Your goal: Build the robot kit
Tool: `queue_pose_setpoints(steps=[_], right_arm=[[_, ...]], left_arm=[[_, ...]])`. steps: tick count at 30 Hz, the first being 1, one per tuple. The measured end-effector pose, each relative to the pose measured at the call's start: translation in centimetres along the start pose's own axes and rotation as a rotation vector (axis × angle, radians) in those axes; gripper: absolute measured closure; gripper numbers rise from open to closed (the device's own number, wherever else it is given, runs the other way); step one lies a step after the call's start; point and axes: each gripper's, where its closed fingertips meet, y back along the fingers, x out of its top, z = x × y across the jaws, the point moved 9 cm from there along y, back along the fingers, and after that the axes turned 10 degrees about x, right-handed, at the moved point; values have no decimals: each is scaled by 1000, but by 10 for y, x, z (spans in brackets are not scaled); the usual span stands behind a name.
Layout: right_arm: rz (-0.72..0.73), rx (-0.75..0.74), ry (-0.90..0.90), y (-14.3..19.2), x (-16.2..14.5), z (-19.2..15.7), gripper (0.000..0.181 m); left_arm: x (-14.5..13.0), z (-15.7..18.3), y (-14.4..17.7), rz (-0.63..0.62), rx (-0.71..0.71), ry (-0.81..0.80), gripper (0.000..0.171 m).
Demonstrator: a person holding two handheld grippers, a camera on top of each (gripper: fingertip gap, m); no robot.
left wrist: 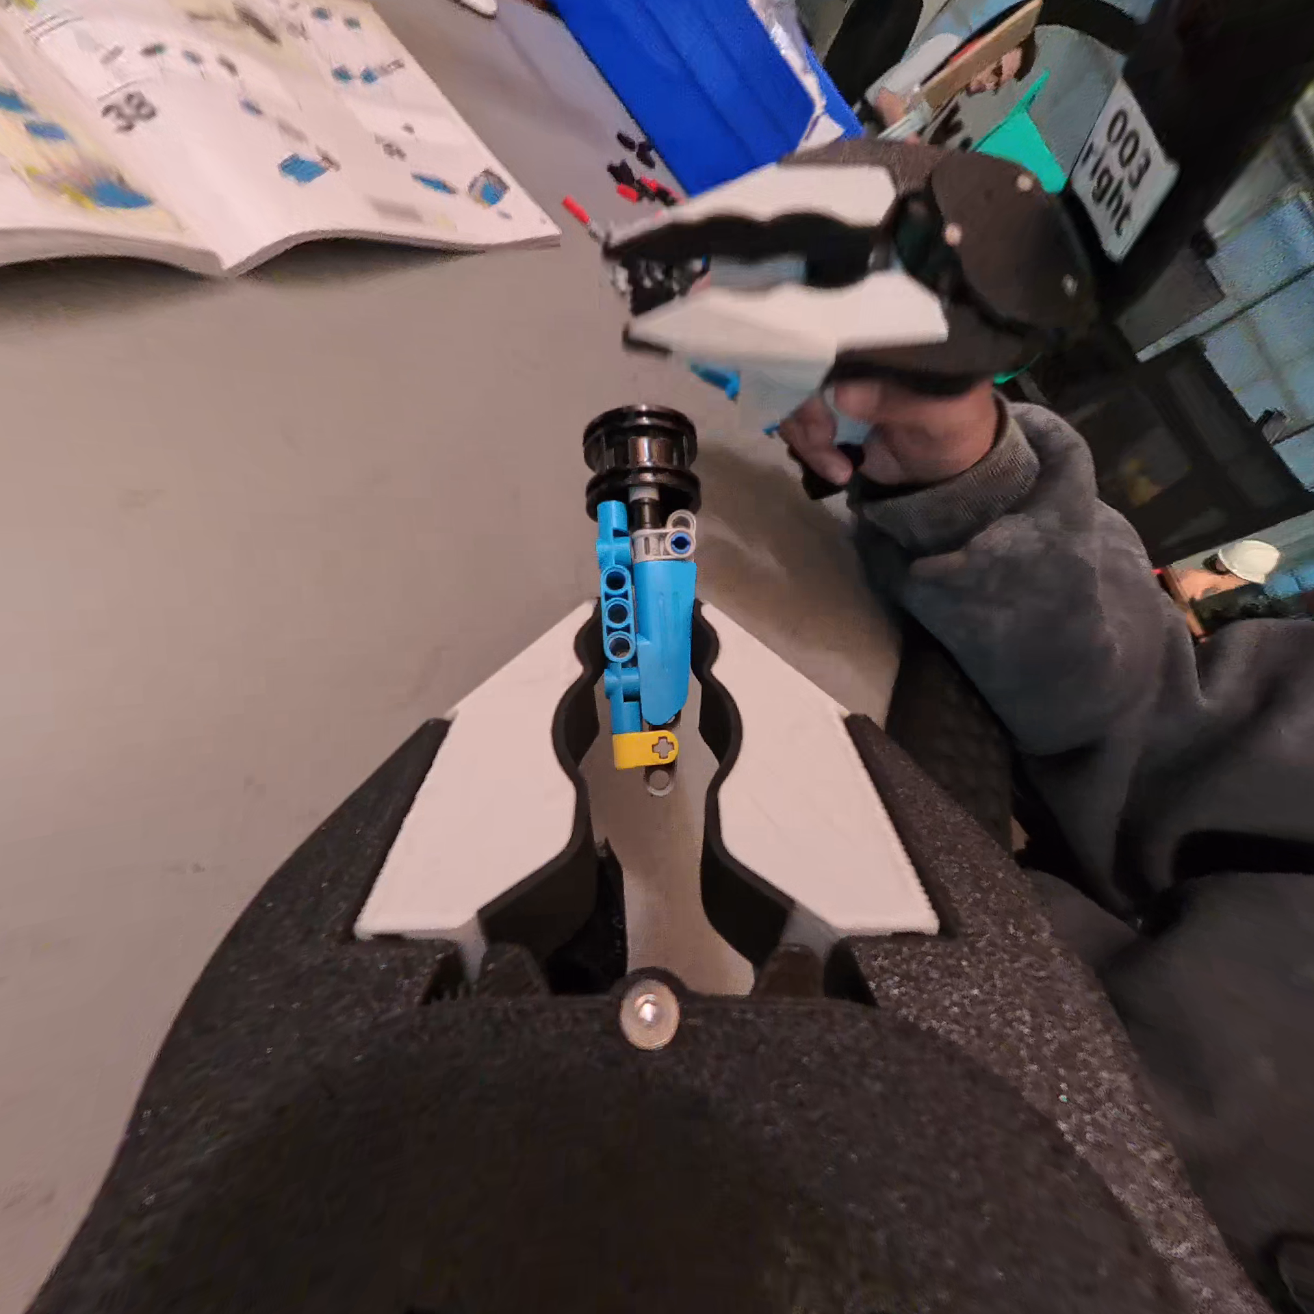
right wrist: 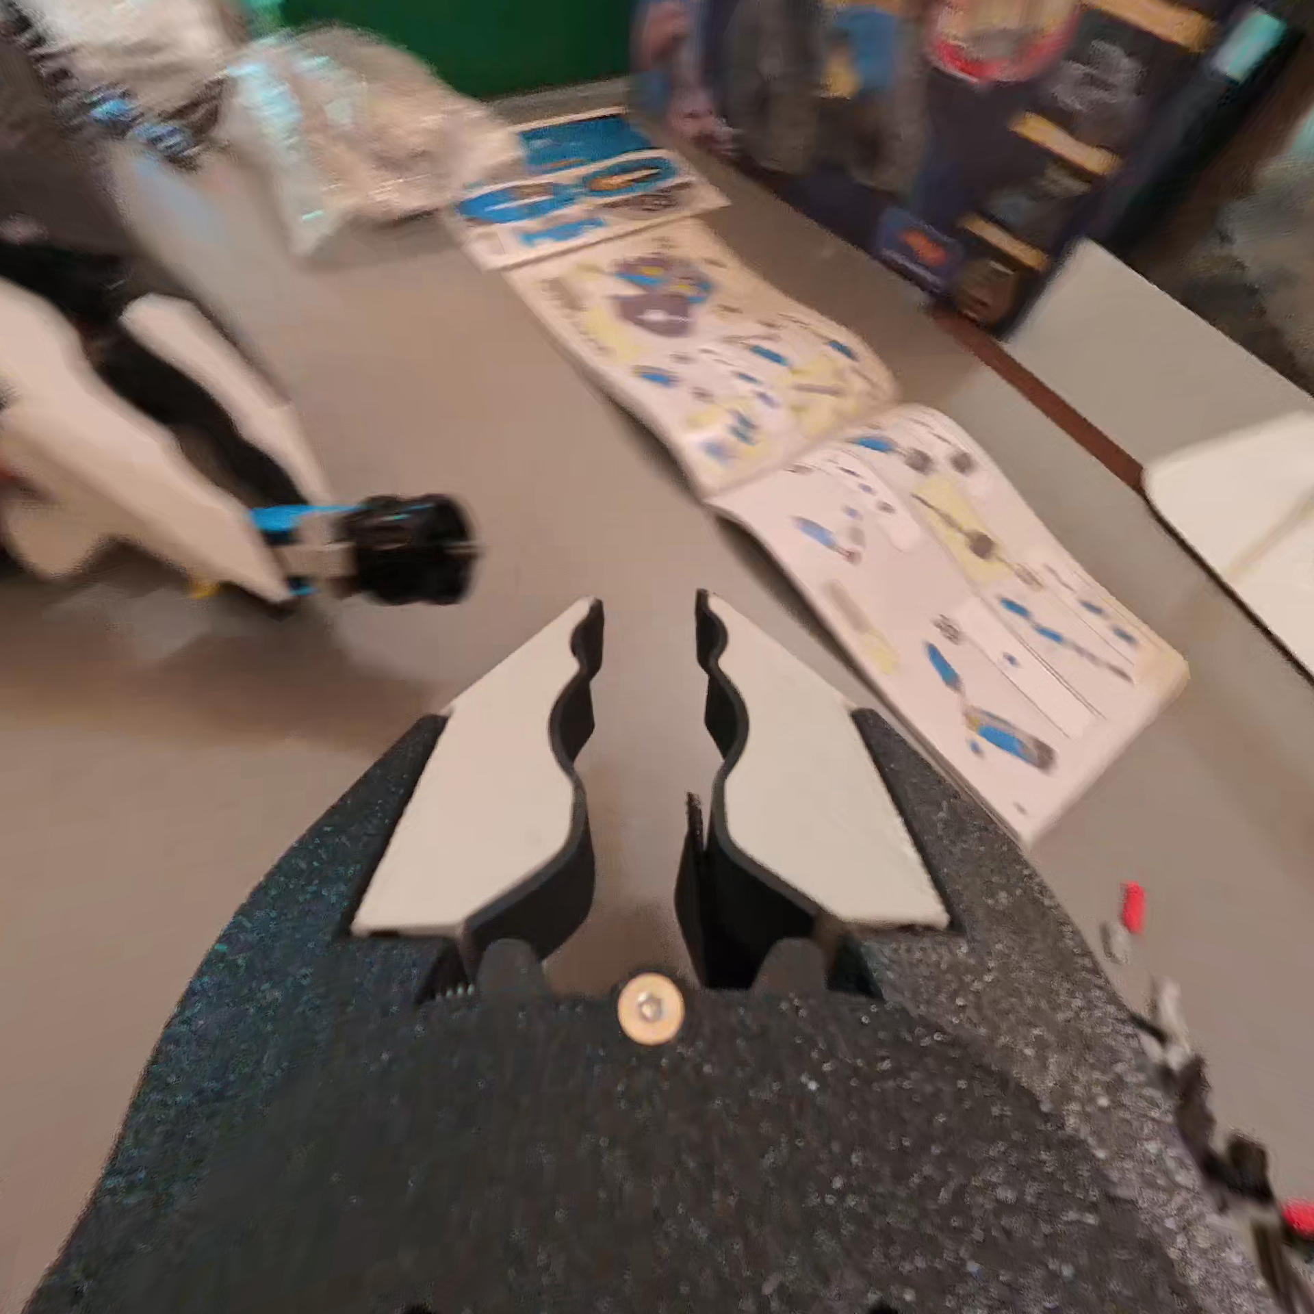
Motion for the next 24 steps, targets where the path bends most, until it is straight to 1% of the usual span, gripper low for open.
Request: queue_pose_setpoints(steps=[2,5,6,7,9,10,11,12,13,15,20,22,24], right_arm=[[-2,-126,-118,7,-5,25,155],[-11,-238,-207,18,-11,45,155],[-21,-234,-256,21,-12,47,161],[-13,-174,-322,22,-13,47,171],[57,-33,-479,25,-12,47,169],[85,21,-528,25,-11,47,164],[89,44,-552,26,-11,49,157],[75,33,-560,26,-13,52,150],[58,6,-561,27,-15,54,147],[53,-37,-544,30,-18,58,149],[74,-56,-502,34,-14,56,153],[91,-51,-489,35,-11,53,153],[97,-49,-471,36,-9,52,155]], left_arm=[[0,-11,5,-18,19,50,149],[-1,-20,9,-69,-48,127,149],[-2,-22,8,-92,-63,145,149],[-3,-23,7,-119,-75,159,149],[-6,-23,2,-177,-70,161,149],[-8,-22,-1,-205,-54,145,149],[-10,-20,-3,-230,-41,120,150],[-12,-18,-5,-239,-35,91,149],[-12,-16,-5,-238,-29,73,149],[-12,-15,-5,-234,-25,64,149],[-12,-14,-6,-228,-22,36,149],[-11,-12,-7,-207,5,-20,149],[-9,-9,-7,-185,51,-119,146]])
